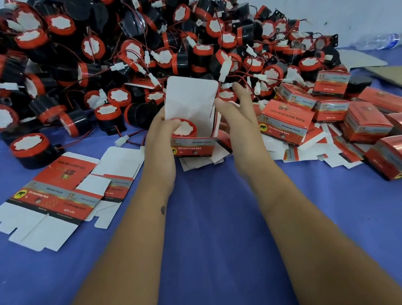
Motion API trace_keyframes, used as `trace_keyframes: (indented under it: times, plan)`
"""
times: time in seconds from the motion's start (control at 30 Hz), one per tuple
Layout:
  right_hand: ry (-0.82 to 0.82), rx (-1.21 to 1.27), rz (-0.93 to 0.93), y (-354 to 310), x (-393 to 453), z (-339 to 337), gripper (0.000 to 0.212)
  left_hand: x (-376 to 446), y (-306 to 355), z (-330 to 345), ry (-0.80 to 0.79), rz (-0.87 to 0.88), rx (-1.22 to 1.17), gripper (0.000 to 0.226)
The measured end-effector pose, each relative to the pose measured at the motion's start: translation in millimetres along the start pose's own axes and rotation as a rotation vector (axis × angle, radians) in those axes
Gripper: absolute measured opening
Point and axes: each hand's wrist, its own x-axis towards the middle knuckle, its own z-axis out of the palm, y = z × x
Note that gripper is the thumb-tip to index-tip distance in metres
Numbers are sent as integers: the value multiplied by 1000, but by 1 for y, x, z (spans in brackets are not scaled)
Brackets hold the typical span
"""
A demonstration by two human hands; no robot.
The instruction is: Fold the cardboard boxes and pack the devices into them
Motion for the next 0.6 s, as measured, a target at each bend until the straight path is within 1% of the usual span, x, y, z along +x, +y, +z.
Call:
trace_keyframes:
  times: [0.03, 0.1, 0.17, 0.3, 0.37, 0.4, 0.47, 0.53, 0.57, 0.6]
  plan:
    - [-20, -17, 28, 0, 1, -1, 49, -1, -1, 2, 3, 7, 54, 40]
    - [-3, -76, -7, -1, 3, -1, 38, -1, -4, 4, 26, 18, 142, 39]
    - [35, -99, -90, -4, 2, 1, 30, 1, -6, 4, 37, 17, 185, 36]
    - [167, -148, -267, -10, 0, 2, 27, 1, -7, 4, 53, 18, 247, 32]
    - [193, -161, -349, -14, -3, 4, 23, 1, -8, 5, 63, 19, 267, 30]
    - [170, -145, -378, -17, -5, 6, 22, 2, -8, 5, 68, 19, 274, 29]
    - [39, -91, -407, -20, -11, 9, 20, 2, -8, 6, 67, 18, 279, 28]
    - [-100, -77, -364, -18, -14, 11, 27, 2, -10, 5, 57, 28, 280, 29]
    - [-114, -117, -328, -16, -14, 12, 30, 2, -11, 5, 56, 34, 280, 29]
    - [-95, -183, -317, -13, -14, 13, 29, 2, -11, 5, 55, 38, 280, 28]
